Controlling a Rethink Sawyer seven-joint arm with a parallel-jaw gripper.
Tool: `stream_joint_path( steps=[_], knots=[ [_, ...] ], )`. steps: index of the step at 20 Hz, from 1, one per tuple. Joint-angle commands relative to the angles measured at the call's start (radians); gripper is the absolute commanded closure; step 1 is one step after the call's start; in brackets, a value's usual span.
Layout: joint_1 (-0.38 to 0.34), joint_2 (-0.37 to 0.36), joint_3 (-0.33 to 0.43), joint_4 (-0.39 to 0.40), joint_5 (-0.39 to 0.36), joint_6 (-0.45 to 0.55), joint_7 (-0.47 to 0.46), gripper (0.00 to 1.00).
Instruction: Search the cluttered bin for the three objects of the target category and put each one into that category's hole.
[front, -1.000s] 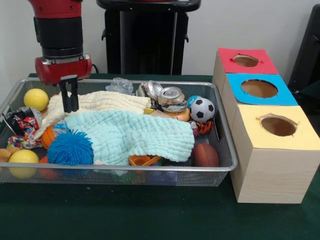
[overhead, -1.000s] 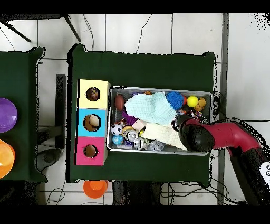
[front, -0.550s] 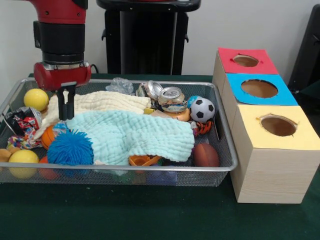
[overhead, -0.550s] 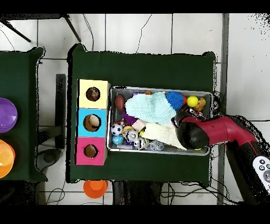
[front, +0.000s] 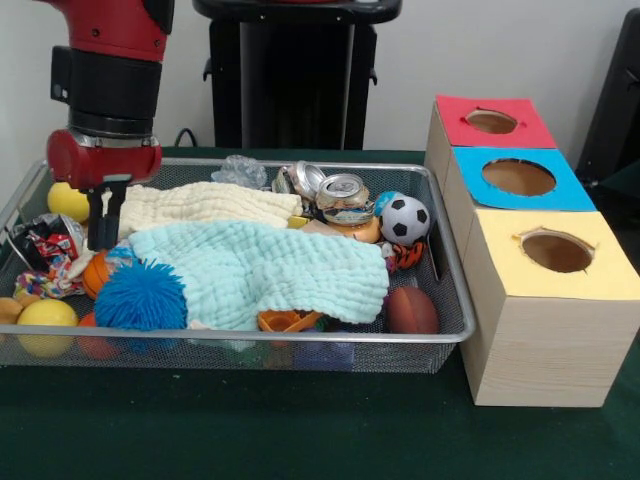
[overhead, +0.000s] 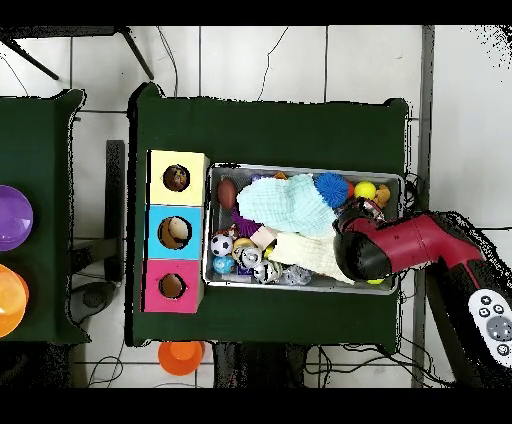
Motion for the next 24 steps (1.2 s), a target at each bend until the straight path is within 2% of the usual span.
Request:
stream_joint_path(
  steps=[1, 10, 18, 24],
  knots=[
    [0.048, 0.01, -0.086, -0.073, -0.142, 0.036, -0.142, 1.0],
    [0.038, 0.061, -0.09, -0.069, -0.08, 0.163, -0.336, 1.0],
    [0.072, 0.093, -0.123, -0.077, -0.115, 0.227, -0.414, 1.0],
    [0.029, 0.154, -0.122, -0.05, -0.085, 0.264, -0.489, 1.0]
  ],
)
